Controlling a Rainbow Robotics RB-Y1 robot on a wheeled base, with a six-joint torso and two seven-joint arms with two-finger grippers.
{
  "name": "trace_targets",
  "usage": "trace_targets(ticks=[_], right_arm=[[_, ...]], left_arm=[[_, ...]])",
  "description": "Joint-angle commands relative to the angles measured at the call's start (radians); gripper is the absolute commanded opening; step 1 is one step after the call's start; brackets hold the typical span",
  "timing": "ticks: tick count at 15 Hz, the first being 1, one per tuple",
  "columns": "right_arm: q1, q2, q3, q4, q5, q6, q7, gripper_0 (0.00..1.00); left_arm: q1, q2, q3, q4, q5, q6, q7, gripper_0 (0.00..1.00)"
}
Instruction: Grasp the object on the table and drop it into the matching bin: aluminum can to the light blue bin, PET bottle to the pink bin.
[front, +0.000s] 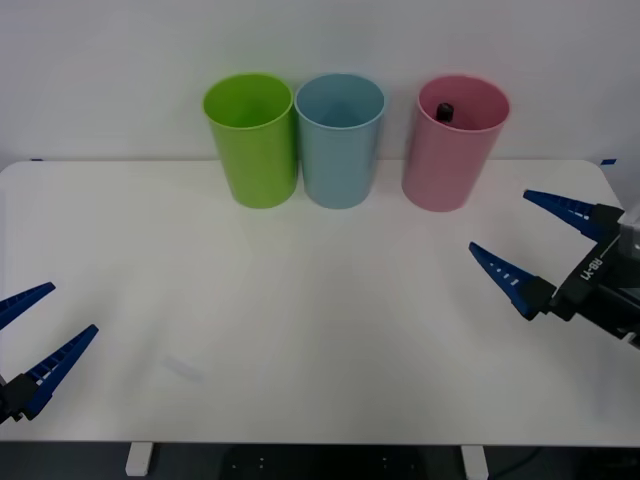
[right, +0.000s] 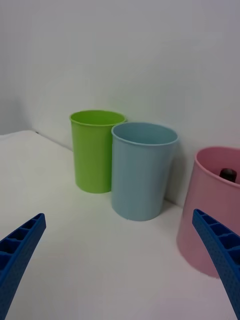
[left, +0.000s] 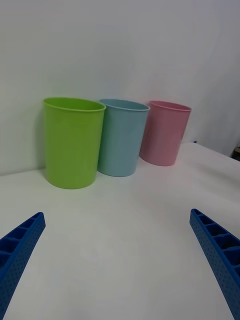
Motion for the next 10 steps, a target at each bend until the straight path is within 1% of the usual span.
trace_targets(ticks=[1, 3, 6, 8, 10], right_arm=[[0.076, 0.004, -0.063, 0.0, -0.016, -0.093, -0.004, 1.0], [0.13, 0.02, -0.114, 0.0, -0.016, -0.158, -0.007, 1.0], [0.178, 0.053, -0.162, 0.002, -0.012, -0.236, -0.015, 1.0], [0.193, 0.086, -0.177, 0.003, 0.019, -0.261, -0.021, 1.0], [0.193, 0.138, -0.177, 0.003, 0.056, -0.274, -0.029, 1.0]], left_arm=[[0.0, 0.0, 0.0, 0.0, 0.0, 0.0, 0.0, 1.0], [0.0, 0.0, 0.0, 0.0, 0.0, 0.0, 0.0, 1.0], [0.0, 0.0, 0.0, 0.0, 0.0, 0.0, 0.0, 1.0], [0.0, 0.0, 0.0, 0.0, 0.0, 0.0, 0.0, 1.0], [0.0, 0.0, 0.0, 0.0, 0.0, 0.0, 0.0, 1.0]])
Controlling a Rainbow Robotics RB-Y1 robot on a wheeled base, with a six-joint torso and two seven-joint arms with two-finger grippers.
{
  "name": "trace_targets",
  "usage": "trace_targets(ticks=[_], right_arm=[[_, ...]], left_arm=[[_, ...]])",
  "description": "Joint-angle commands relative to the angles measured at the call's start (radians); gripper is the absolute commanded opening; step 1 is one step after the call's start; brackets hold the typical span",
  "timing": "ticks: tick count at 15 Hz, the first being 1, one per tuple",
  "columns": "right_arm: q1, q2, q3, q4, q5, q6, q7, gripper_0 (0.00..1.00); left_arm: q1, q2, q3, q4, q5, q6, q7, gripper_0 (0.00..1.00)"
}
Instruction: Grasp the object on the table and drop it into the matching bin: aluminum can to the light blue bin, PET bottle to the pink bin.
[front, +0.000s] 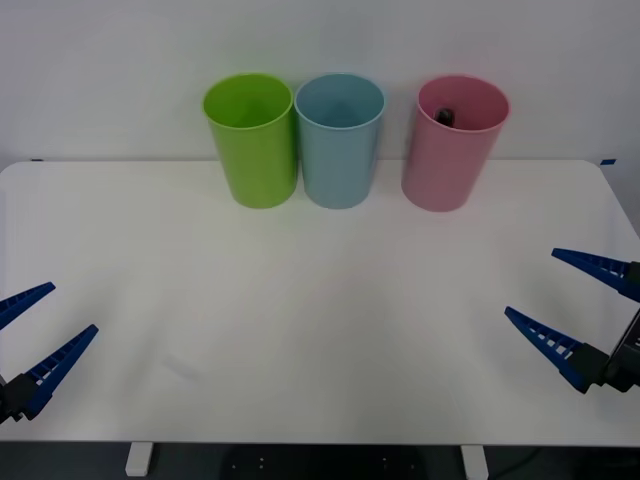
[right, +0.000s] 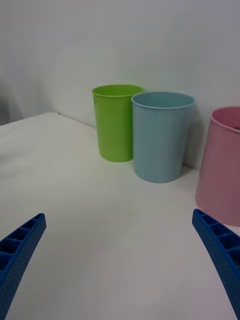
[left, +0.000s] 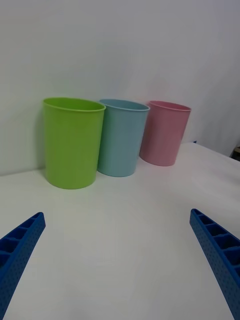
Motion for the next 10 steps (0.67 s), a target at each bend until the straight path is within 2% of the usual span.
trace_targets(ticks=[1, 5, 10], right_arm=[[0.001, 0.073, -0.002, 0.001, 0.057, -0.018, -0.009, 1.0], [-0.004, 0.145, -0.002, 0.001, 0.12, -0.043, -0.016, 1.0], [0.001, 0.15, -0.001, 0.002, 0.12, -0.043, -0.02, 1.0]], left_arm=[[0.0, 0.0, 0.0, 0.0, 0.0, 0.0, 0.0, 1.0], [0.0, 0.0, 0.0, 0.0, 0.0, 0.0, 0.0, 1.0], [0.0, 0.0, 0.0, 0.0, 0.0, 0.0, 0.0, 1.0]])
